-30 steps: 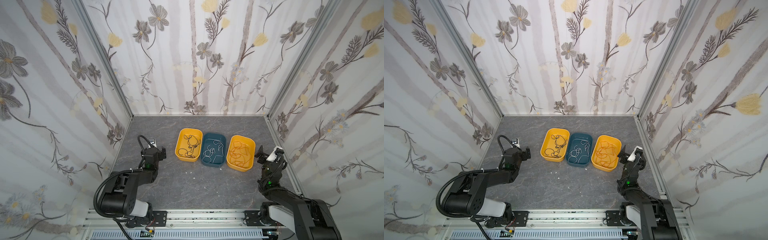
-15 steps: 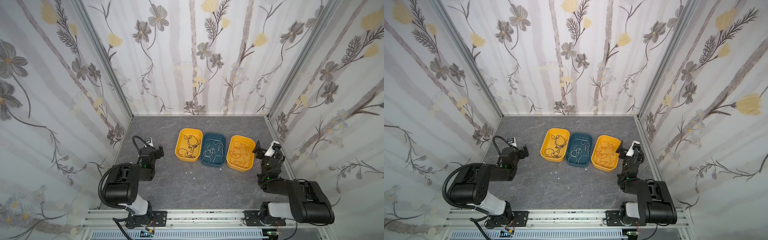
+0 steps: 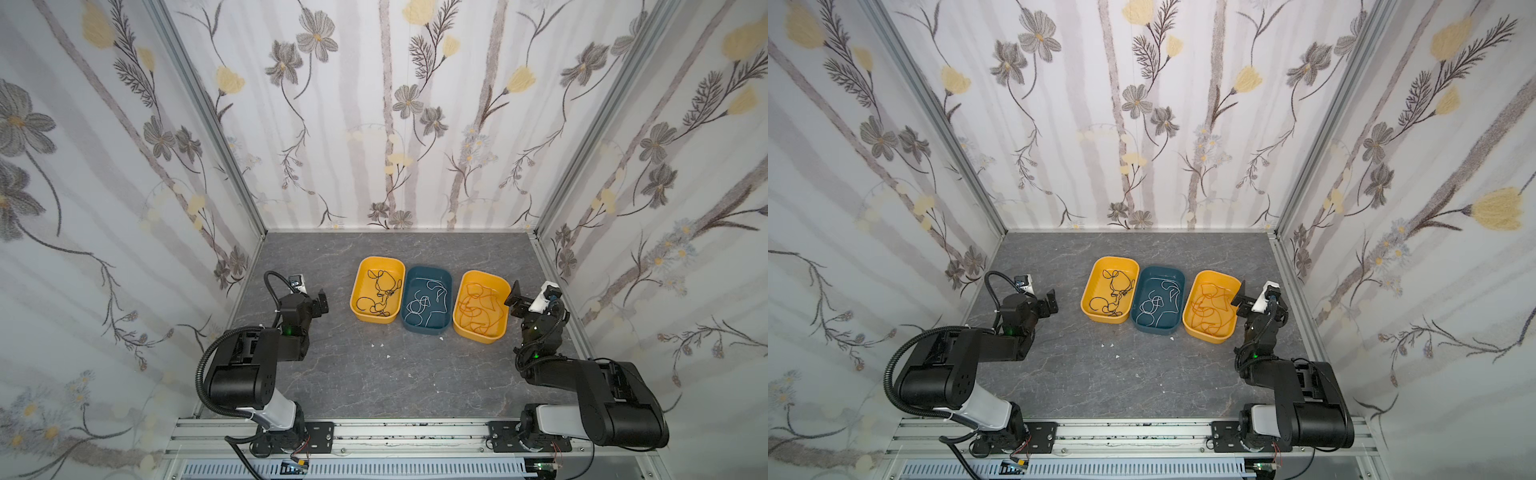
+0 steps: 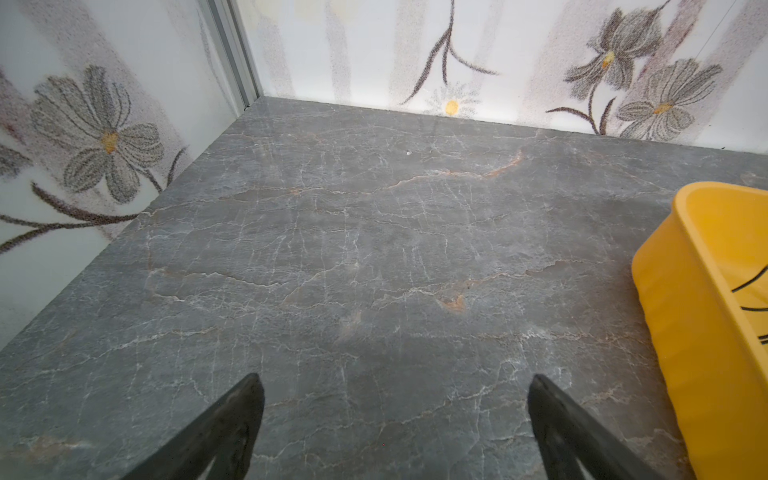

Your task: Untangle the cables

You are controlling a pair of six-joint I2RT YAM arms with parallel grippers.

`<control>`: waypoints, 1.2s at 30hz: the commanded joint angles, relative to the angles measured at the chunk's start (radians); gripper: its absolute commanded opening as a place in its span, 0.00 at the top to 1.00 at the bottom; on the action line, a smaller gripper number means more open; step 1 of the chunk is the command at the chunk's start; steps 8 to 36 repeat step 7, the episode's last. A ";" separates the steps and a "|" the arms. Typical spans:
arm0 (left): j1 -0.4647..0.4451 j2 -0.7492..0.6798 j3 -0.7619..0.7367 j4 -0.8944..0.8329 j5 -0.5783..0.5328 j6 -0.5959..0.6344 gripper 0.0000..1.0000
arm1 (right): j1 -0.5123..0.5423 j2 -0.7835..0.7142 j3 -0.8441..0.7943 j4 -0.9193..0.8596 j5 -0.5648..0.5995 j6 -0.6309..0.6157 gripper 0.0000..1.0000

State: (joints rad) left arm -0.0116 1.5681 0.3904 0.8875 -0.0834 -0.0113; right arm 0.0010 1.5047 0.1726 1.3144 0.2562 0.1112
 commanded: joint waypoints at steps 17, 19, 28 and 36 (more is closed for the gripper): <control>0.001 -0.001 0.003 0.013 0.002 -0.006 0.00 | 0.000 -0.001 0.004 0.016 -0.002 -0.008 0.00; 0.001 -0.001 0.003 0.013 0.002 -0.006 0.00 | 0.000 -0.001 0.004 0.016 -0.002 -0.008 0.00; 0.001 -0.001 0.003 0.013 0.002 -0.006 0.00 | 0.000 -0.001 0.004 0.016 -0.002 -0.008 0.00; 0.001 -0.001 0.003 0.013 0.002 -0.006 0.00 | 0.000 -0.001 0.004 0.016 -0.002 -0.008 0.00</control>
